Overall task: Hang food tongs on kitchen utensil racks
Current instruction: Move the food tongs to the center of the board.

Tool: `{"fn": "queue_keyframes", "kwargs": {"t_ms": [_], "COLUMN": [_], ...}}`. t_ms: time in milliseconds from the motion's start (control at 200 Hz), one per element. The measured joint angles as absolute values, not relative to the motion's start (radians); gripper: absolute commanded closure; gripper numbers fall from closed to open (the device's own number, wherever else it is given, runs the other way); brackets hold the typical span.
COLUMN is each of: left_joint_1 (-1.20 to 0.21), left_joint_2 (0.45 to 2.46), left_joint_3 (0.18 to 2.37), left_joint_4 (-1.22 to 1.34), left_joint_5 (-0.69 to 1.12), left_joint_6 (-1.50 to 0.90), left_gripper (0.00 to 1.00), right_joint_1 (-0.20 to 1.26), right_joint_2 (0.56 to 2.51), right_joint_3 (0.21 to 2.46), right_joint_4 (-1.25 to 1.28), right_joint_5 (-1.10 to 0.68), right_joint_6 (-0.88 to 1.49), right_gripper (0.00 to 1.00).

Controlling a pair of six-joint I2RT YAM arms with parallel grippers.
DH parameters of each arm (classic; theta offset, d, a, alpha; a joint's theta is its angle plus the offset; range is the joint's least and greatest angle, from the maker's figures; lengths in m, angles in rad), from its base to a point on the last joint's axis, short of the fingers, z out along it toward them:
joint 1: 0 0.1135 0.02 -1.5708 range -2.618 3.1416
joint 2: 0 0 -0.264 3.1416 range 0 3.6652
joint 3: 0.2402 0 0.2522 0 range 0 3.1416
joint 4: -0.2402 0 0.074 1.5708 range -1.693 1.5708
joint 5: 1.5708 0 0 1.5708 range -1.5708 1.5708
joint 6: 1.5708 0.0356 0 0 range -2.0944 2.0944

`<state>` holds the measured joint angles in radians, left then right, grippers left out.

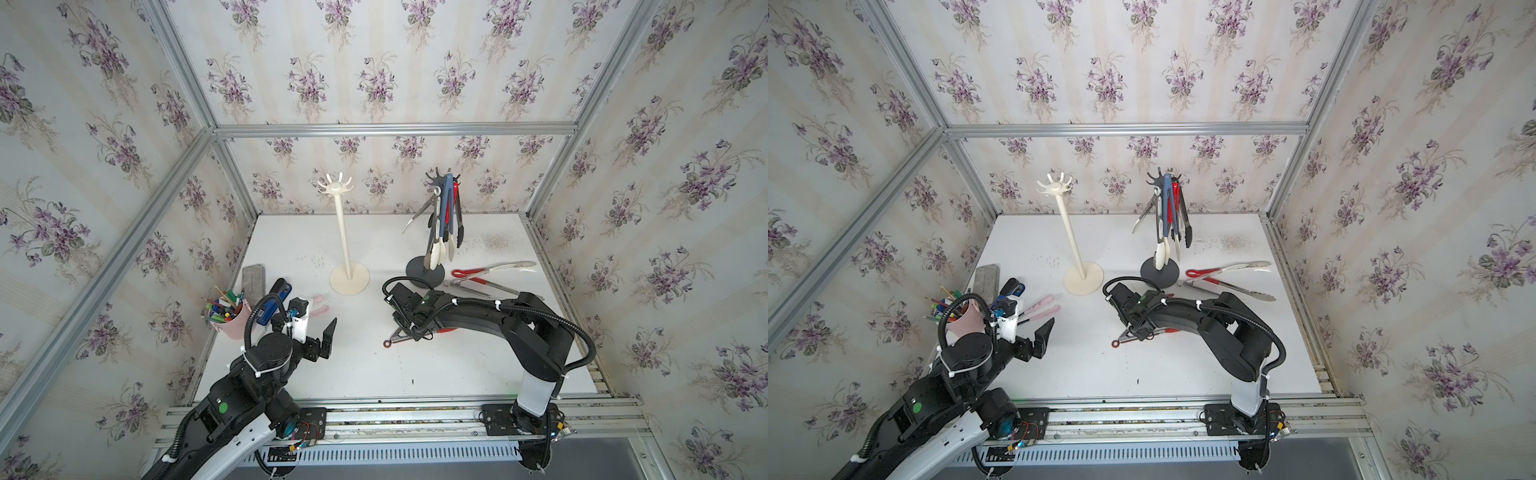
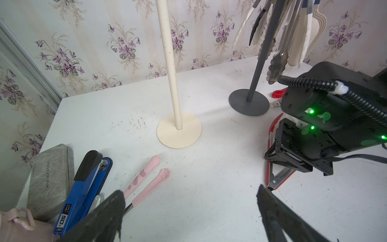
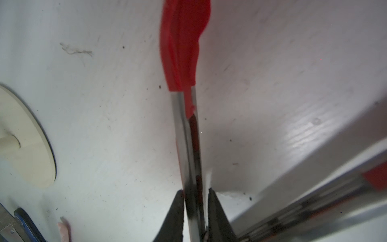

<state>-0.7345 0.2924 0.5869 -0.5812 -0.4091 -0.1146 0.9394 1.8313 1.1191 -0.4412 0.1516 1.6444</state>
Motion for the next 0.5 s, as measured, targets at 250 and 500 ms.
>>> {"fn": "queue_keyframes", "kwargs": {"t_ms": [250,500], "left_joint_1": [-0.735,-0.735], "left_joint_2": [0.295,0.291], "left_joint_3": [0.586,0.586], "left_joint_4": [-0.581,-0.581], "left_joint_5": [-0.410,-0.413], "left_joint_6": [-0.114,-0.114], "left_gripper": [0.01,0.01], "right_joint_1": [0.936,0.943], "right_joint_2": [1.793,1.736], "right_joint_3": [1.110,1.145], "right_joint_4": [-0.416,-0.425], "right_joint_5": [0.133,0.131], "right_joint_6": [1.562,1.342], "right_gripper": [0.58,0.58]}}
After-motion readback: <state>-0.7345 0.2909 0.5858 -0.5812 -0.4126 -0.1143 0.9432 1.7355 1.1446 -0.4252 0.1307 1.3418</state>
